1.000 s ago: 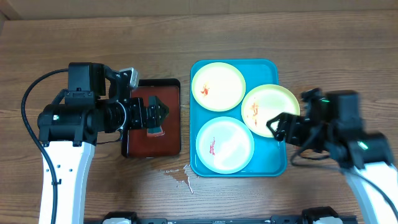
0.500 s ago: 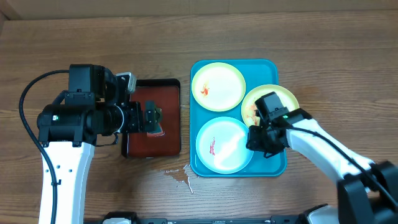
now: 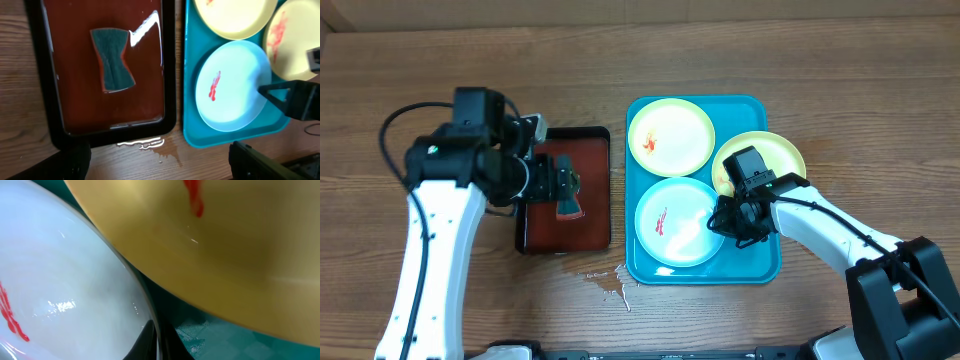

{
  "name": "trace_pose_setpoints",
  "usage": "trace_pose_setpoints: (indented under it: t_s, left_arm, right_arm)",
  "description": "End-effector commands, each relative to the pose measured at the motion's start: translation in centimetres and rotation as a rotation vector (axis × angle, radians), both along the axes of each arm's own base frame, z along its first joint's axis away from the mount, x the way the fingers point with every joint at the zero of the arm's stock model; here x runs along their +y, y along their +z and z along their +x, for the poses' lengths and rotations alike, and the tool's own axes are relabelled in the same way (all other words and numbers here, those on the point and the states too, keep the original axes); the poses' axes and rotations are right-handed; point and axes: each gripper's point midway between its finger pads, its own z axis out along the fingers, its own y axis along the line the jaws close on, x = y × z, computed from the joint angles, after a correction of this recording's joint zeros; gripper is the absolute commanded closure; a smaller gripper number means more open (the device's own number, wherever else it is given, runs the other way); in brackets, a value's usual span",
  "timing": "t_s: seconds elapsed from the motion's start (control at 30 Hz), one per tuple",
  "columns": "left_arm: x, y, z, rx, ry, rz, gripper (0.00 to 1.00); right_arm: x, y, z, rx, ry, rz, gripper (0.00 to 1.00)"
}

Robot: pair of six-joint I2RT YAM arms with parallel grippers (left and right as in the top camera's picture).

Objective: Clean dirty plates on tray and stack at the side
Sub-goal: 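Dip the sponge into the black tray liquid with the left gripper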

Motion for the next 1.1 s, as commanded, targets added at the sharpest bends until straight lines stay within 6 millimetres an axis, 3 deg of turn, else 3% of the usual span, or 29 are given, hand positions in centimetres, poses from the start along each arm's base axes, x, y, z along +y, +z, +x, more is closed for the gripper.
trace_pose_setpoints:
  t_s: [0.0,0.1,0.23,0.27,0.37,0.47,0.67,0.73,0.93,0.97,1.03,1.07]
  left_arm:
    - [-0.3,-3.0,0.3,0.072,0.0,0.062,0.11]
    - [1.4,-6.0,0.9,0.132,0.116,0.216,0.12]
    - [1.5,-10.1,1.2,0.216,0.176,0.265,0.16]
    - [1.5,-11.3,1.4,0.236,0.186,0.268,0.2]
    - [1.4,-13.6,2.3,0.259,0.189,0.272,0.47]
    - [1.2,-15.5,3.7,0.25,0.191,0.27,0.61]
    - [0.8,-18.2,5.2,0.243,0.186,0.261,0.74]
    - [0.8,-18.6,5.1,0.253,0.184,0.26,0.96]
    - [0.0,-17.1,4.6,0.296,0.162,0.223,0.96]
    - [0.1,-16.6,4.6,0.298,0.157,0.227,0.91]
    - [0.1,-16.0,4.5,0.302,0.135,0.232,0.55]
    - [0.1,-15.8,4.5,0.302,0.118,0.235,0.46]
  right_arm:
    - [-1.7,-0.9,0.5,-0.018,-0.058,-0.091,0.96]
    - [-1.7,-0.9,0.5,-0.018,-0.056,-0.091,0.96]
    - [-1.7,-0.9,0.5,-0.018,-0.053,-0.091,0.96]
    - [-1.7,-0.9,0.5,-0.018,-0.053,-0.091,0.96]
    - [-1.7,-0.9,0.5,-0.019,-0.053,-0.092,0.96]
    - [-1.7,-0.9,0.5,-0.02,-0.043,-0.092,0.96]
    - [-1.7,-0.9,0.5,-0.023,-0.034,-0.092,0.96]
    - [-1.7,-0.9,0.5,-0.023,-0.035,-0.092,0.96]
    - [-1.7,-0.9,0.5,-0.021,-0.034,-0.093,0.96]
    - [-1.7,-0.9,0.5,-0.021,-0.034,-0.093,0.96]
    - [-1.7,-0.9,0.4,-0.02,-0.034,-0.093,0.96]
    - [-1.7,-0.9,0.4,-0.02,-0.035,-0.092,0.96]
